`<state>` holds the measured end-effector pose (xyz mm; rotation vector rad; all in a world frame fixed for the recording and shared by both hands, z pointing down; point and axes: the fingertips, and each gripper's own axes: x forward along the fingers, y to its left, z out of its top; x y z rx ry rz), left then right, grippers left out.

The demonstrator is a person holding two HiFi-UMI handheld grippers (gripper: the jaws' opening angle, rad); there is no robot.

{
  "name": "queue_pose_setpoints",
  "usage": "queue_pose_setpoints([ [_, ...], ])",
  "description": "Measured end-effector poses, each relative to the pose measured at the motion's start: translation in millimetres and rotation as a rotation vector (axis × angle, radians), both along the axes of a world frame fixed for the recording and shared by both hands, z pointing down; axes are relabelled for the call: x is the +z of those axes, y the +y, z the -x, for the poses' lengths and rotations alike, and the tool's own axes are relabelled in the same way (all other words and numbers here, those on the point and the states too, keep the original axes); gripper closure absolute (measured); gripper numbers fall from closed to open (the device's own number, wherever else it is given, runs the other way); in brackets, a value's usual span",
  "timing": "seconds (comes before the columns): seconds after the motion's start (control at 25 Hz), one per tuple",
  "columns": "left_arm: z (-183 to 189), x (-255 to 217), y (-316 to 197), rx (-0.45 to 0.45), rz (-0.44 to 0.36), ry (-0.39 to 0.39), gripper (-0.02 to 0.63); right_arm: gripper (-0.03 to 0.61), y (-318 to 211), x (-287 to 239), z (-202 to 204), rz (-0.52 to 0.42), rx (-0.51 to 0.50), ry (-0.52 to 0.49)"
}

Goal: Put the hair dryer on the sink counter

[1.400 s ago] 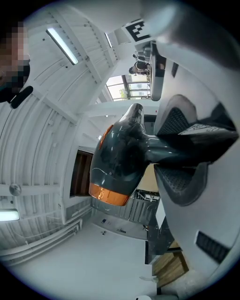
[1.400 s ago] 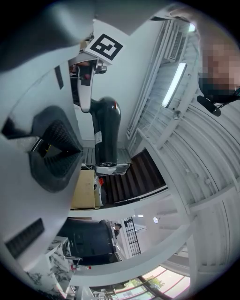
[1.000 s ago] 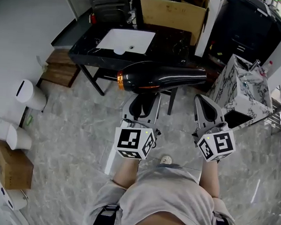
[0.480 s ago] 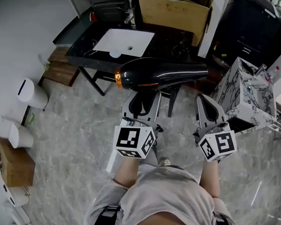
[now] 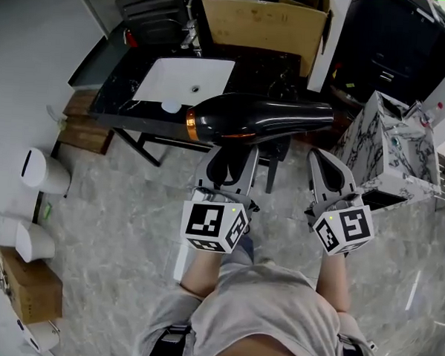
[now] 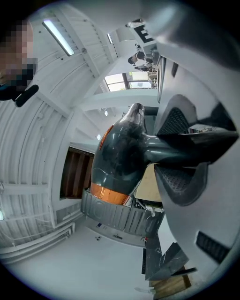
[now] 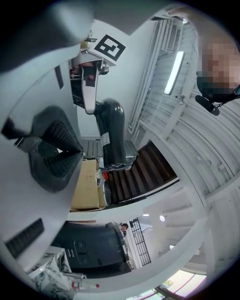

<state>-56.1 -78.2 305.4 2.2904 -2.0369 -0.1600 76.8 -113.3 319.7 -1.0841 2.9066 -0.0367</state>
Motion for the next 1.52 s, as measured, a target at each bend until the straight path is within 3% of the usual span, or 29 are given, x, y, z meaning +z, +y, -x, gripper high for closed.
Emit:
queue_pose_setpoints([
  [0.48, 48, -7, -93, 0.166, 0.003, -0.003, 0.42, 0.569, -70, -5, 46, -0.002, 0.151, -0.002],
  [0.88, 67, 0, -141, 0.289, 0.002, 0.006, 0.42, 0.569, -96, 8, 58, 0.005, 0.283, -0.003],
  [1.52, 67, 9, -214, 0.337, 0.046, -0.002, 0.42, 0.569, -159, 15, 55, 0.034, 0.339, -0.027],
])
